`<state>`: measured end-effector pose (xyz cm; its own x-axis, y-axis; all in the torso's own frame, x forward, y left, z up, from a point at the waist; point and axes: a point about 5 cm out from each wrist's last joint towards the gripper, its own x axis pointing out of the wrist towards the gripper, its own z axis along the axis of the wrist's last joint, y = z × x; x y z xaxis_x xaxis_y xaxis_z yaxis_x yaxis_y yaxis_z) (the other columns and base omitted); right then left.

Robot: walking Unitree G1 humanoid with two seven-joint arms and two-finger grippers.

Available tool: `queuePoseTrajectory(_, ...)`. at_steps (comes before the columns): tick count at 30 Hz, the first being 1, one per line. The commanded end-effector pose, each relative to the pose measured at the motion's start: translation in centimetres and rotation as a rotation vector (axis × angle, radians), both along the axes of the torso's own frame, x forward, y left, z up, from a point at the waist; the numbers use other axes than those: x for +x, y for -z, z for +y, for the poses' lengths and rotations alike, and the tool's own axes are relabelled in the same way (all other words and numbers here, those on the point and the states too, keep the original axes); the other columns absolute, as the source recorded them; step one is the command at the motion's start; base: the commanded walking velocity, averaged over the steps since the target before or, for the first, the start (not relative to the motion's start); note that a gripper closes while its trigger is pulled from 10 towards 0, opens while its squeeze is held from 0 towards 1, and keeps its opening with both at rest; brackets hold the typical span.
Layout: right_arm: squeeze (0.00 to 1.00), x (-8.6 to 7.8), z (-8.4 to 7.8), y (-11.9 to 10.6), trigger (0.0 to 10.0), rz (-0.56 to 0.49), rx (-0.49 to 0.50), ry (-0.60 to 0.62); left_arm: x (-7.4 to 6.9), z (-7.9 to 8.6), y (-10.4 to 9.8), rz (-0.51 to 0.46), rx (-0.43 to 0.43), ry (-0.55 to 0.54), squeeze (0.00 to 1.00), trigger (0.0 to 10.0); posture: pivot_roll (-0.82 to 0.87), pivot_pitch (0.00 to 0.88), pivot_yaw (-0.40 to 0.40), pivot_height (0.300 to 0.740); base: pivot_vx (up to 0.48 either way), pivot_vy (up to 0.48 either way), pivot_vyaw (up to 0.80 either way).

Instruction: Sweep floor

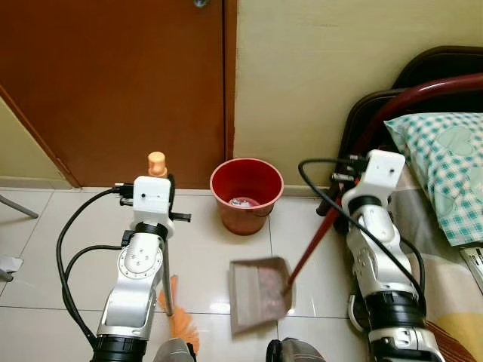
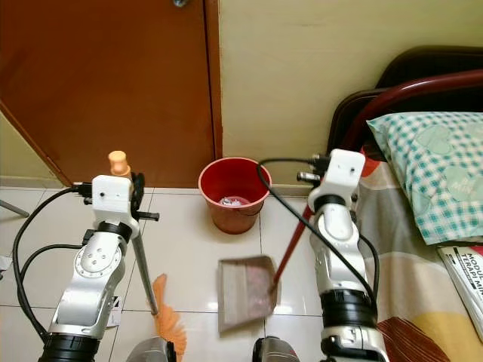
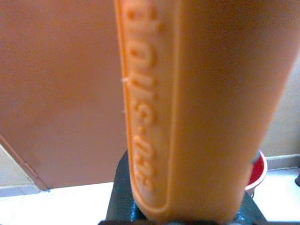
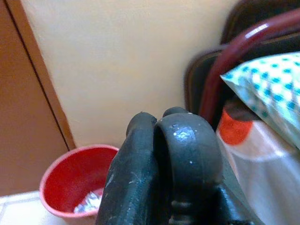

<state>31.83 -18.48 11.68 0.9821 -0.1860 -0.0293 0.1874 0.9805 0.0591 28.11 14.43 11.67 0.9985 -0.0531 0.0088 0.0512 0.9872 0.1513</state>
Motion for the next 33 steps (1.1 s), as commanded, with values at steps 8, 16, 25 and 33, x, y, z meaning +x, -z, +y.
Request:
queuePoseTrajectory(8, 0.0, -0.6, -0.8, 0.1, 10.0, 0.013, -0.049, 0.042, 1.0, 0.3, -2.1, -0.048, 0.041, 0.056, 0.0, 10.0, 0.02, 0.142, -0.018, 0.74, 0.0, 0.0, 0.0)
queuePoseTrajectory(16, 0.0, -1.2, -0.6, 1.1, 10.0, 0.042, -0.051, 0.032, 2.4, 2.5, -6.3, -0.197, 0.157, 0.002, 0.0, 10.0, 0.03, 0.133, -0.018, 0.74, 0.0, 0.0, 0.0)
queuePoseTrajectory(25, 0.0, -0.3, 0.0, -0.1, 10.0, 0.004, -0.047, 0.017, 2.9, 4.9, -8.5, -0.334, 0.195, -0.083, 0.0, 10.0, 0.03, 0.134, -0.019, 0.74, 0.0, 0.0, 0.0)
queuePoseTrajectory(33, 0.0, -0.4, 0.2, 0.1, 10.0, 0.017, -0.042, 0.011, 3.0, 6.7, -8.9, -0.325, 0.311, -0.132, 0.0, 10.0, 0.04, 0.135, -0.023, 0.74, 0.0, 0.0, 0.0)
